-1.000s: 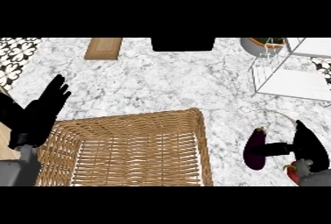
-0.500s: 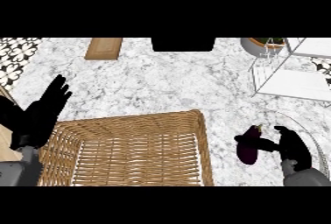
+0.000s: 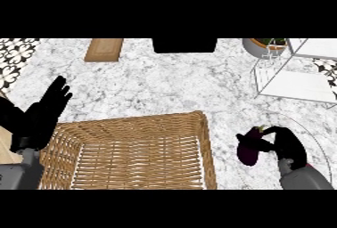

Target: Pick the eggplant from the placemat and place it in the tiered shelf

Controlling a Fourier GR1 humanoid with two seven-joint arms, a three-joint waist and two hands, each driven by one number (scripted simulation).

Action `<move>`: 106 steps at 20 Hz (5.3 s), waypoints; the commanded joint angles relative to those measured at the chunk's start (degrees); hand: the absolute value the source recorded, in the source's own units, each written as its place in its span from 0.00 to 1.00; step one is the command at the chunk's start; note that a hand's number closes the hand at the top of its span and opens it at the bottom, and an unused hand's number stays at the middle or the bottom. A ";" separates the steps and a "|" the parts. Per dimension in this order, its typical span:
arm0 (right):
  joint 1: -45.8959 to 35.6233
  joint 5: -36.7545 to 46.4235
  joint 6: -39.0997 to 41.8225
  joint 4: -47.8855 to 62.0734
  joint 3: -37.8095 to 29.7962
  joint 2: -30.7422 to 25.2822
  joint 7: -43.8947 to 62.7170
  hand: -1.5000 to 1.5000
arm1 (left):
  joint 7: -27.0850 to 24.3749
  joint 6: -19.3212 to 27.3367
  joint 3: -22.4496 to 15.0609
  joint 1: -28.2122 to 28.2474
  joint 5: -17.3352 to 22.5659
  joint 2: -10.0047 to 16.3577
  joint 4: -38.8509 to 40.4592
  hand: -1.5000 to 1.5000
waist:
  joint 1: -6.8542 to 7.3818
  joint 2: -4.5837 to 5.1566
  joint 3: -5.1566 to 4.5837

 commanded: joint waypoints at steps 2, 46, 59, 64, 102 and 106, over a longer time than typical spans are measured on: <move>-4.11 -3.73 6.97 -1.88 3.08 -0.08 -10.60 1.00 | 2.02 -1.68 -2.28 6.03 1.37 -2.89 6.33 0.50 | 1.64 2.23 -0.89; -28.59 -25.24 23.36 -14.98 -34.85 -31.36 -20.48 1.00 | 1.81 -1.93 -0.21 3.62 -2.87 -6.23 9.06 0.50 | 0.30 2.87 -1.01; -33.75 -19.42 28.73 3.27 -30.39 -34.52 -34.30 1.00 | 4.90 -4.33 -0.62 3.80 -2.77 -5.30 5.85 0.50 | 2.67 2.75 -0.96; -36.06 -15.78 24.30 9.74 -28.83 -31.09 -38.33 1.00 | 5.11 -3.97 -1.41 3.87 -3.45 -6.57 5.72 0.50 | 3.56 2.93 -0.93; -56.60 -24.73 15.27 42.60 -45.97 -26.23 -48.86 0.00 | 2.47 -4.30 0.90 4.99 -6.38 -9.24 7.39 0.50 | 1.34 2.67 -0.96; -56.76 -23.25 12.51 44.36 -47.43 -31.94 -48.88 0.00 | 3.83 -5.26 2.27 5.40 -5.37 -7.91 5.31 0.50 | 1.30 2.56 -0.92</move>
